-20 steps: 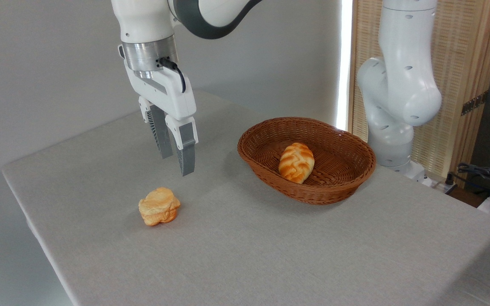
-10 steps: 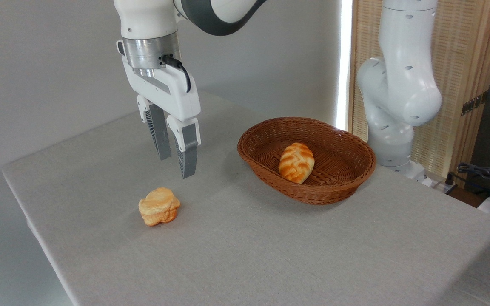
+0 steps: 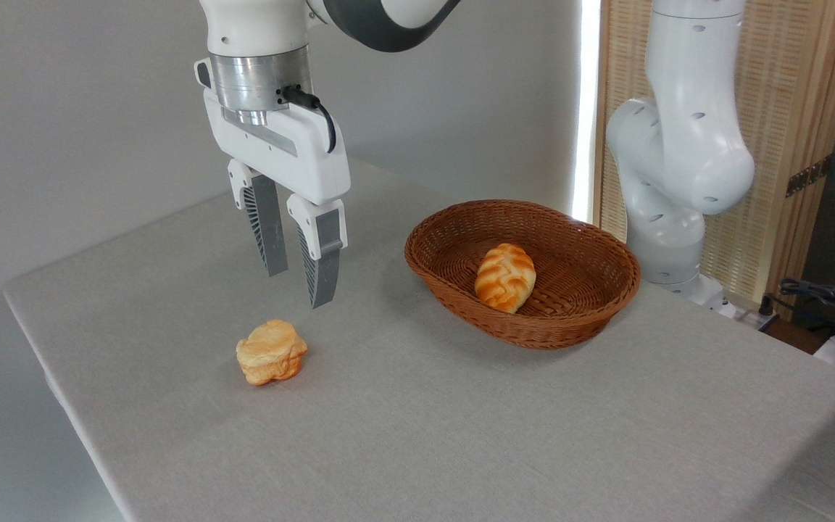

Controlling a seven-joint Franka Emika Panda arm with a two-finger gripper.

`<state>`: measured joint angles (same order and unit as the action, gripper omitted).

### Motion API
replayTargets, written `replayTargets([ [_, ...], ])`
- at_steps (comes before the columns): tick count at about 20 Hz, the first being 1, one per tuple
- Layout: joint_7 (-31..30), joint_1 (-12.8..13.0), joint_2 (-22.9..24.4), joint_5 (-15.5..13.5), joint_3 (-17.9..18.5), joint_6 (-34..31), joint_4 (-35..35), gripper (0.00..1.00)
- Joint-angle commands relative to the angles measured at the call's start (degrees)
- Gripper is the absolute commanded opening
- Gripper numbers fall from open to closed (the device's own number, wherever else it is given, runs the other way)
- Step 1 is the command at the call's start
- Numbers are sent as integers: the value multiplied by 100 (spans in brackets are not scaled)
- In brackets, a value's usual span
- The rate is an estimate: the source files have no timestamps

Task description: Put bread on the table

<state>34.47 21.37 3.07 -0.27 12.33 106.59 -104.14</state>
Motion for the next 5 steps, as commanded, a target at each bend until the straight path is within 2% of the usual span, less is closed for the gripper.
replayTargets([
  [1, 86, -747, -17, -183, -651, -103, 87, 100],
  [3, 86, -1125, -17, -219, -1047, -103, 87, 100],
  [5, 78, -1206, -26, -228, -1128, -95, 87, 100],
])
